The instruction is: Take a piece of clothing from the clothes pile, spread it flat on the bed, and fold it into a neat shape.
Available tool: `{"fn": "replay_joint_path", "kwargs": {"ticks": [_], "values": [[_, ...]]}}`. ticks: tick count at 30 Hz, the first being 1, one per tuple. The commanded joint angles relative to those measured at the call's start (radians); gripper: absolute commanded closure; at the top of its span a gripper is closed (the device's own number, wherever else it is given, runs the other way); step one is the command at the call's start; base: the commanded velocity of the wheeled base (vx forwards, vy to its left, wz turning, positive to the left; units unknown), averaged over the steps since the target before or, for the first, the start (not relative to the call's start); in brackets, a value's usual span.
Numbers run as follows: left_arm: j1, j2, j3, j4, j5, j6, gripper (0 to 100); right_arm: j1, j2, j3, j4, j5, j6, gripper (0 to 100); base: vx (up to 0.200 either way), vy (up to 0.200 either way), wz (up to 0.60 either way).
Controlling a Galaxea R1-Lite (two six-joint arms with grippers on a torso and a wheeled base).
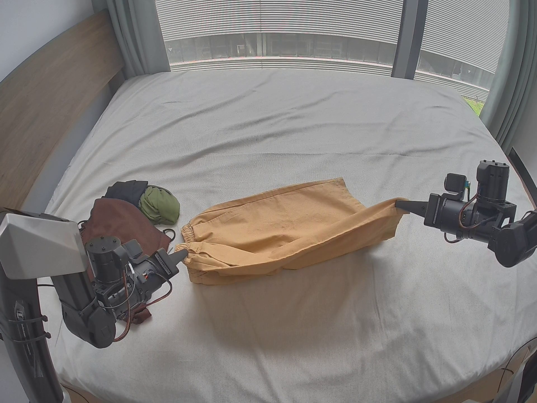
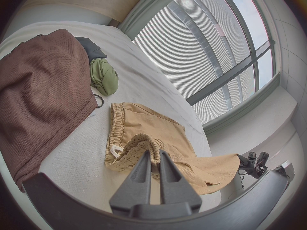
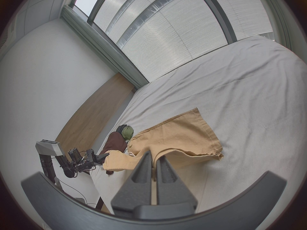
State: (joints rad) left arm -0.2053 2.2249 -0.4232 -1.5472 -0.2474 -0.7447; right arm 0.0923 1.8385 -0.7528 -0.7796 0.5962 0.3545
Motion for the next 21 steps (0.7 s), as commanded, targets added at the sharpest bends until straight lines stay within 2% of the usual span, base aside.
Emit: {"fn": "replay_joint_path", "kwargs": {"ticks": [1,21], "values": [[-0.002,0.002,-0.008,0.001,0.010,-0.005,100,0.000,-0.030,-0.019,0.026,0.001,0.000,100,0.000,0.000,0.00],[-0.006,-0.002,-0.026,-0.001,0.013,-0.032,100,0.006,-0.028,-0.183,0.191,0.001,0.000,100,0.000,0.000,0.00]]}}
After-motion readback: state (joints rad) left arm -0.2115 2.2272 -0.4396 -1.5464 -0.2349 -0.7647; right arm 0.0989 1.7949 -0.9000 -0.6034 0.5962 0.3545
